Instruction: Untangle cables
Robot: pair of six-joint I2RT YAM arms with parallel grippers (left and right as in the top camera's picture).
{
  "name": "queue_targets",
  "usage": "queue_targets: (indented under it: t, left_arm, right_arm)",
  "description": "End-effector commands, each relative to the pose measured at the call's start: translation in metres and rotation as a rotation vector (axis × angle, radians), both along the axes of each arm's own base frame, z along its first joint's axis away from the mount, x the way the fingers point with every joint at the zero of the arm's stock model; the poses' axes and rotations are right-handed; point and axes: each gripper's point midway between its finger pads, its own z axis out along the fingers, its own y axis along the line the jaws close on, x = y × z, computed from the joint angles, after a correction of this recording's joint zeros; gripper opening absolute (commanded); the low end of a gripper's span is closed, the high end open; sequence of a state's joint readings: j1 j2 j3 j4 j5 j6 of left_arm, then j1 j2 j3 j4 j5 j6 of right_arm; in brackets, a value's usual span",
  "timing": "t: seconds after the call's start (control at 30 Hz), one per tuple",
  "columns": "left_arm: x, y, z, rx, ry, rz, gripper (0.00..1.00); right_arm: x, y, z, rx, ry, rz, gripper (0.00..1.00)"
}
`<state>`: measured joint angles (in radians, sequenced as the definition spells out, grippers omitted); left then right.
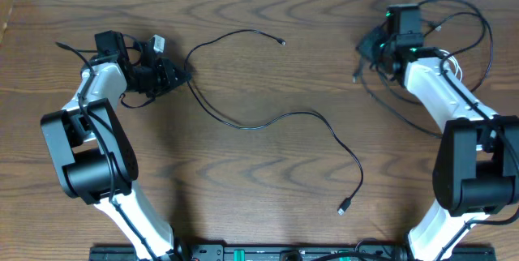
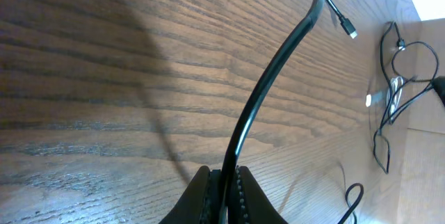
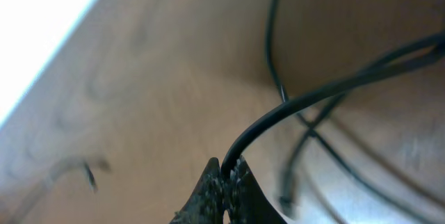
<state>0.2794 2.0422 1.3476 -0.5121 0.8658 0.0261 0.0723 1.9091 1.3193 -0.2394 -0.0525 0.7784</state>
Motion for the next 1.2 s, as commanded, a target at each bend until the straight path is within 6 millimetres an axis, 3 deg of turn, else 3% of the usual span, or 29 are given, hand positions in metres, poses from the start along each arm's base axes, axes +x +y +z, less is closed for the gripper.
queue_targets:
  t: [0.0,0.23,0.43,0.5,0.63,0.67,0.7,0.93,1.17]
  left_arm:
    - [0.003,0.000,0.001,-0.003,-0.007,-0.004,0.09]
    - [0.003,0.000,0.001,-0.002,-0.010,-0.004,0.09]
    - [0.003,0.000,0.001,-0.002,-0.010,-0.004,0.09]
    - [0.003,0.000,0.001,-0.002,-0.010,-0.004,0.10]
    - [0.003,0.000,0.001,-0.002,-0.010,-0.004,0.42]
    - [0.003,0.000,0.001,-0.002,-0.010,-0.004,0.55]
    - [0.003,0.000,0.001,-0.002,-0.010,-0.004,0.59]
    - [0.003,0.000,0.001,-0.002,-0.010,-0.004,0.62]
    - [0.003,-0.002,0.001,-0.002,-0.010,-0.008,0.62]
  right_arm:
    - [0.017,-0.060,0.024,-0.119,-0.110,-0.166,0.01]
    - [0.022,-0.112,0.034,-0.132,-0.156,-0.273,0.01]
    - [0.016,-0.105,0.024,-0.134,-0.110,-0.258,0.72]
    - [0.014,-0.101,0.021,-0.134,-0.096,-0.250,0.80]
    - [0.009,-0.094,0.015,-0.134,-0.064,-0.232,0.86]
    - [0.005,-0.086,0.010,-0.134,-0.038,-0.216,0.87]
    - [0.003,-0.082,0.007,-0.136,-0.023,-0.206,0.88]
    - [-0.021,-0.044,-0.014,-0.140,0.107,-0.117,0.99]
    - [-0.043,-0.002,-0.027,-0.177,0.193,0.004,0.99]
